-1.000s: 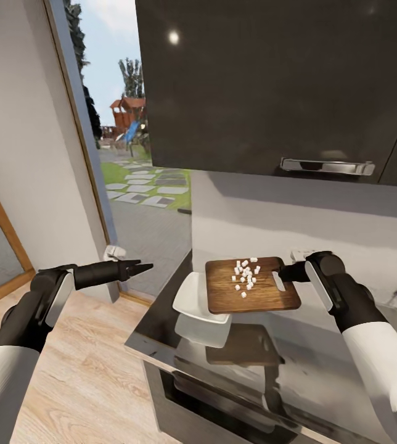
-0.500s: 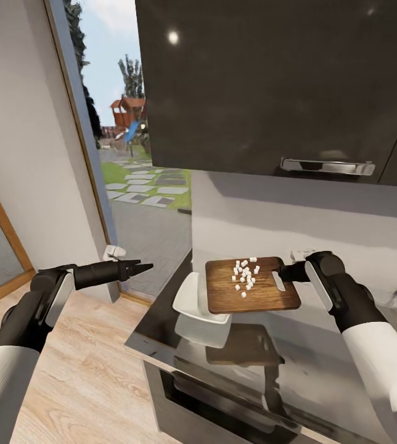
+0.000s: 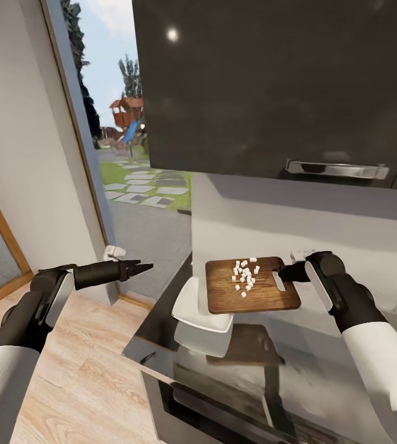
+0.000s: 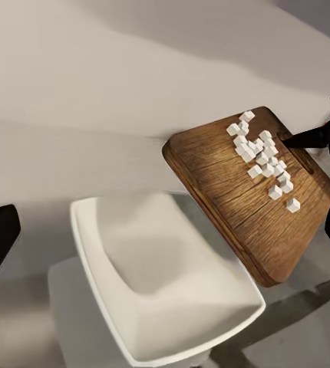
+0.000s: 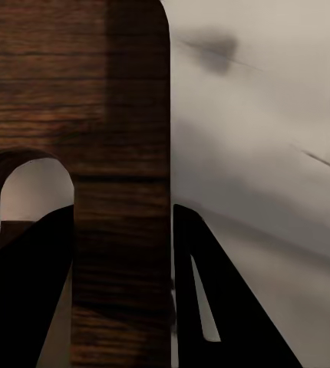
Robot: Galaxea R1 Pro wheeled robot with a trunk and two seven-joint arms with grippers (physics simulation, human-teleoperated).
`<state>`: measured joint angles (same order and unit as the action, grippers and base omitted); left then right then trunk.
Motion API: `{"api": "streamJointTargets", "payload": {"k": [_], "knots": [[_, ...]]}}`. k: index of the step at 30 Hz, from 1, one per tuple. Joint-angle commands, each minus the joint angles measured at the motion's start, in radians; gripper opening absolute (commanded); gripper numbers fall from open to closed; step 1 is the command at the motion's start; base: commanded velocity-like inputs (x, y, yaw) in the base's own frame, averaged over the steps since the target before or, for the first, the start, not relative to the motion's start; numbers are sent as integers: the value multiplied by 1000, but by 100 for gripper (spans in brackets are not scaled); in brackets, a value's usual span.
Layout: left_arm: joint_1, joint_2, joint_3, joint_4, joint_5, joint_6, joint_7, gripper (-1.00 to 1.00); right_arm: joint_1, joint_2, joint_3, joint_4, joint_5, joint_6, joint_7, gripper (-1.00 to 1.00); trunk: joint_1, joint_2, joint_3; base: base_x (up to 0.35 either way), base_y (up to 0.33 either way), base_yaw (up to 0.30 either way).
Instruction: In the kitchen, take the Vidalia onion out of the sink, dice it on the chopping board with the paring knife, put the diced onion into the bowl on the countertop, then place both the paring knife and the chopping board into the sink.
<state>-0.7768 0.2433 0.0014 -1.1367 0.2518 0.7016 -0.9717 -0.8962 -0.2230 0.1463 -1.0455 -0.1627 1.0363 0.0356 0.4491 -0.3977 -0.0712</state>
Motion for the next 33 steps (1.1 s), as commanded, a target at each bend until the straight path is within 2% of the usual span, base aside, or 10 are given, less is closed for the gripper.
{"api": "streamJointTargets", "payload": {"k": [1,33], "knots": [[-1,0,0,0,4,6,-1,100,-1,-1,2,-1,1,4,3,-100,1,-2,-2,136,0,0],[-1,1,0,0,4,6,-1,100,-1,-1,3,-1,2,3,3,-100,1,-2,-2,12,0,0]]}}
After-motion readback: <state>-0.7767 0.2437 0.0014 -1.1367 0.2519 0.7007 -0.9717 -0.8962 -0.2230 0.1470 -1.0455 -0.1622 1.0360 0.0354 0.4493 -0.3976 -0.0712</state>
